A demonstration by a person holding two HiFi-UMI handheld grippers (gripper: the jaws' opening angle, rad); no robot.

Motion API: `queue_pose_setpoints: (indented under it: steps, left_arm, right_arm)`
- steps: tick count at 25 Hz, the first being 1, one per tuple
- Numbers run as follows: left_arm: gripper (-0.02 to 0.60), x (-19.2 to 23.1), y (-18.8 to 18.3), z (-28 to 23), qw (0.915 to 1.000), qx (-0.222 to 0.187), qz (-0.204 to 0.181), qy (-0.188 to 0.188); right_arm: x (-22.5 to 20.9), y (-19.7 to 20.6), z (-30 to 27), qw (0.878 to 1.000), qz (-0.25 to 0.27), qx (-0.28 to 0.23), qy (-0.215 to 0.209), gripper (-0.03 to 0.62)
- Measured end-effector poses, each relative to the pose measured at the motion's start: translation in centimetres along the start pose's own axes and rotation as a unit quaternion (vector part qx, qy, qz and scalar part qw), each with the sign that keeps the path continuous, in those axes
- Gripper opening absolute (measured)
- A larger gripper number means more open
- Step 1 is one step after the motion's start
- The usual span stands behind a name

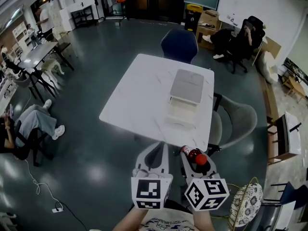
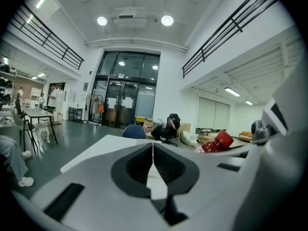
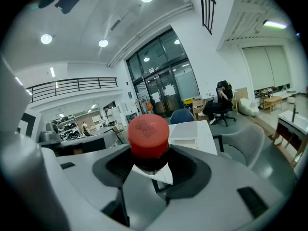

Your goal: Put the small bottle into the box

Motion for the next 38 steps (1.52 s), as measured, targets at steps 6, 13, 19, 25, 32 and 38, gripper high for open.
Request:
queue_pose_setpoints:
  steps: [6,13,19,25,32,38]
  left_arm:
    - [0.02,1.3,-1.6,-4.3,0.9999,0.003,0.003,0.013]
    - [0.02,3.3,-2.6,-9.1,0.9994,0.01,-0.005,0.033]
    - [0.02,4.9,-3.6,-12.9,0.9985,0.02,-0.006,0.051]
    - [0.02,6.4,-3.0,-15.7,0.9966,0.039,-0.006,0.072]
    - [0.02,7.1,-2.5,-17.6,0.9946,0.061,-0.003,0.083]
    - [0.02,6.8,-1.2,-18.8,0.9933,0.077,0.002,0.086]
  right_arm:
    - [-1.5,-2.4,-3.4,1.0,-0.001,-0.004,0.016,0.227]
    - [-2.7,-3.8,-8.2,0.999,-0.005,0.0,0.032,0.227]
    - [-3.5,-4.8,-11.8,0.999,-0.011,0.007,0.052,0.227]
    - [-4.1,-4.4,-14.7,0.997,-0.027,0.02,0.068,0.227]
    - [-5.2,-4.0,-16.2,0.995,-0.047,0.037,0.086,0.227]
    - [-6.5,-3.3,-16.8,0.993,-0.053,0.051,0.092,0.227]
Point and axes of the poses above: the fingertips, and each gripper's own axes: z backward along the fingers, x to its left, y out of its underside, the point moved 3 cm from there along z, backward along the fingers, and after that the axes turned 6 degrees about z, right-handed, at the moved point
